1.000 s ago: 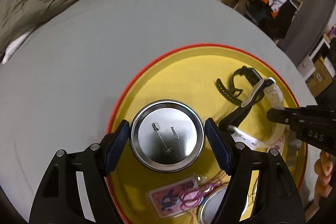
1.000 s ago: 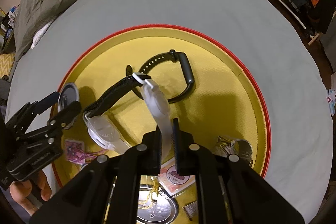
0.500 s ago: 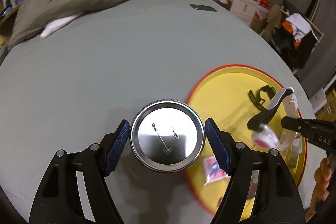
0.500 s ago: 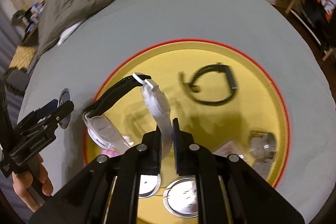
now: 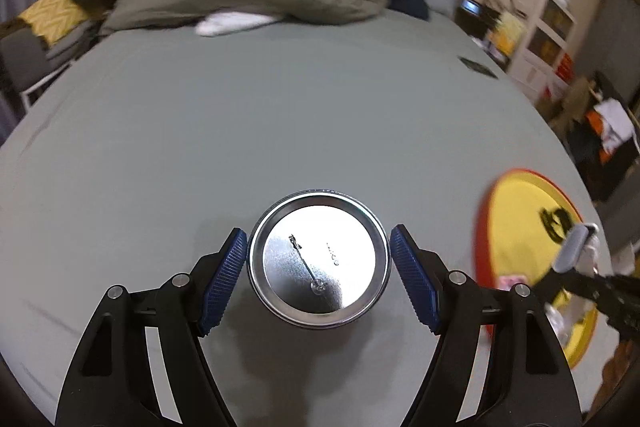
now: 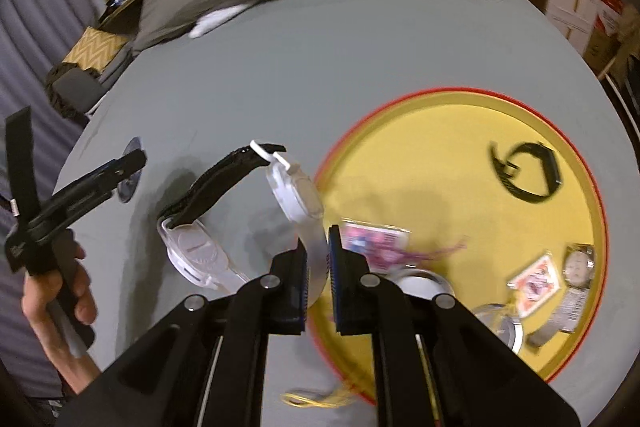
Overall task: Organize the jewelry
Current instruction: 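Carry the band and the silver badge out of the tray over the bedspread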
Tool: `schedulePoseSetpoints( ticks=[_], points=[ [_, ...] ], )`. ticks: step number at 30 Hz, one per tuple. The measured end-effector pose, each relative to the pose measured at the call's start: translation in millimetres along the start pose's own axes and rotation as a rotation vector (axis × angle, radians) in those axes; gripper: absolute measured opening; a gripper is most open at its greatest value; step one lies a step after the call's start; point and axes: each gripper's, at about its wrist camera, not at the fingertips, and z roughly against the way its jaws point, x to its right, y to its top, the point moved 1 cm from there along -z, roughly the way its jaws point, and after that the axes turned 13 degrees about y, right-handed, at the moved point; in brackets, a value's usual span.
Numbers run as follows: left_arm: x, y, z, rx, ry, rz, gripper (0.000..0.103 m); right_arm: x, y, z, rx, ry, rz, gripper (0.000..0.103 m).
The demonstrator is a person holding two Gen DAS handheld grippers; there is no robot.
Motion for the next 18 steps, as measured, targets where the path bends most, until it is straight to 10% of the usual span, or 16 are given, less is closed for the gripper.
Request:
schedulePoseSetpoints(
  ticks=[18],
  points=[
    [-93,-3,-53,-0.074,0.263,0.201,0.072,-97,57,-142,-0.172,0.016,0.093,0.01]
  ],
)
